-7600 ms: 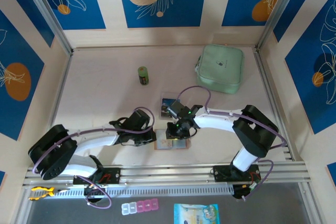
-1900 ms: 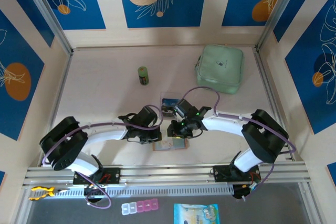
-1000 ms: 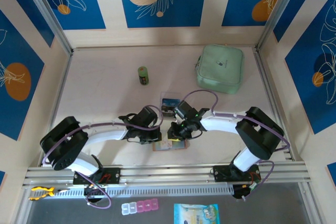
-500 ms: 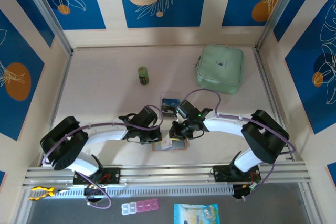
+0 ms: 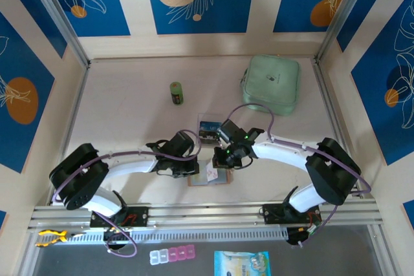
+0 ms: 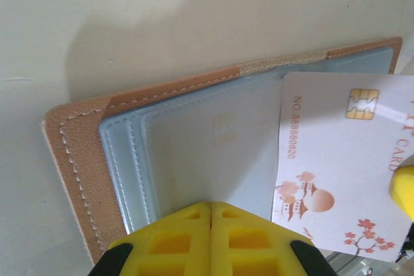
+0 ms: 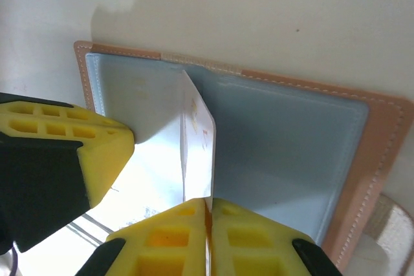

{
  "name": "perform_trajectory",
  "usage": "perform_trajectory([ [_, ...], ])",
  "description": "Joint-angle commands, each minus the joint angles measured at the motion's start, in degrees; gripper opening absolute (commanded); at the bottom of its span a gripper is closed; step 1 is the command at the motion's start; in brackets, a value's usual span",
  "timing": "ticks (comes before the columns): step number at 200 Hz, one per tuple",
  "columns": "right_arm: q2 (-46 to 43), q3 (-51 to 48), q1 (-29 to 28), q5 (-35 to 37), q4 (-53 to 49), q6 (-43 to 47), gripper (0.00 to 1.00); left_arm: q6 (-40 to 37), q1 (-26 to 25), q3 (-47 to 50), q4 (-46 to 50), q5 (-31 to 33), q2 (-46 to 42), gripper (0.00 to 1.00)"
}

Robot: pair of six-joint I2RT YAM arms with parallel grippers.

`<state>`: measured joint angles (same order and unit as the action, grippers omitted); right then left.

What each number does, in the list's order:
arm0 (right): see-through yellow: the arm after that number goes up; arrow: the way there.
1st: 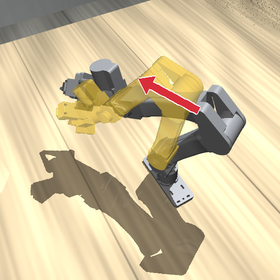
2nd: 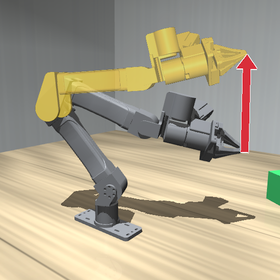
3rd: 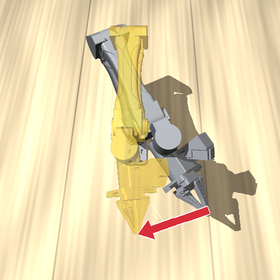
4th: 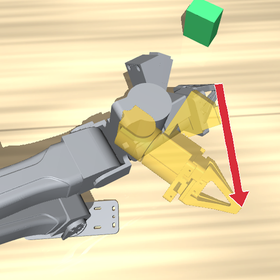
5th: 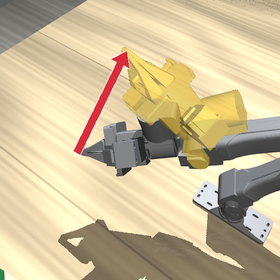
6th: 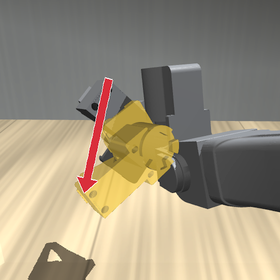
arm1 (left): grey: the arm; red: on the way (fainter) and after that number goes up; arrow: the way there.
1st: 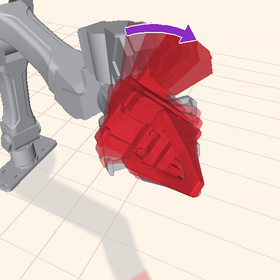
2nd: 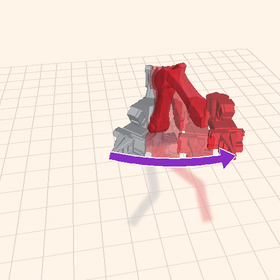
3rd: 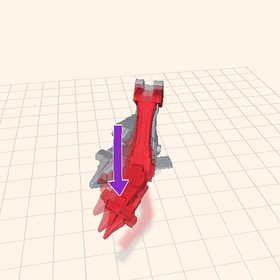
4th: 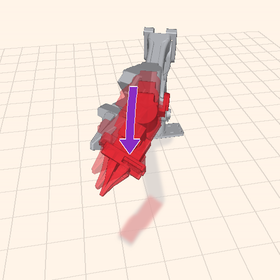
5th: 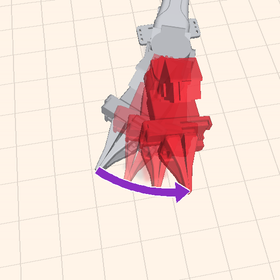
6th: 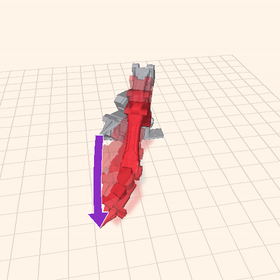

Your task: Take the credit cards out of the card holder

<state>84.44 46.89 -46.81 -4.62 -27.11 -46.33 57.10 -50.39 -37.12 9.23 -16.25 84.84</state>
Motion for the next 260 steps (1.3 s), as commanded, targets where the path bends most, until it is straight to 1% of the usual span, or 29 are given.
perform_trajectory([
  [1,-1.0,1.73,-0.53,3.03,-5.77,1.49,0.1,0.37,-0.41,0.39,1.69,0.27,0.68,0.02],
  [72,1.74,3.73,-2.56,3.13,-5.52,1.02,0.1,0.66,-0.47,0.67,1.66,0.27,0.15,0.02],
  [120,2.22,4.28,-3.24,2.94,-4.71,-0.02,0.14,0.73,-0.5,0.91,1.73,0.35,-0.29,0.02],
  [143,2.22,4.01,-3.35,2.95,-4.55,-0.39,0.14,0.78,-0.54,1.02,1.54,0.43,-0.31,0.02],
  [164,1.94,3.83,-3.38,3.13,-4.53,-0.38,0.11,0.83,-0.5,1.0,1.49,0.3,-0.11,0.02],
  [207,0.15,3.99,-3.29,4.16,-5.6,-0.34,0.09,0.88,-0.5,0.56,1.87,0.65,-0.53,0.02],
  [233,-1.58,4.89,-2.72,4.47,-7.58,0.98,0.09,0.83,-0.52,0.05,3.3,1.71,-2.2,0.02],
  [260,-3.49,6.91,-1.17,4.58,-10.59,5.78,0.07,0.43,-0.48,-0.88,4.94,2.48,-3.83,0.03],
])
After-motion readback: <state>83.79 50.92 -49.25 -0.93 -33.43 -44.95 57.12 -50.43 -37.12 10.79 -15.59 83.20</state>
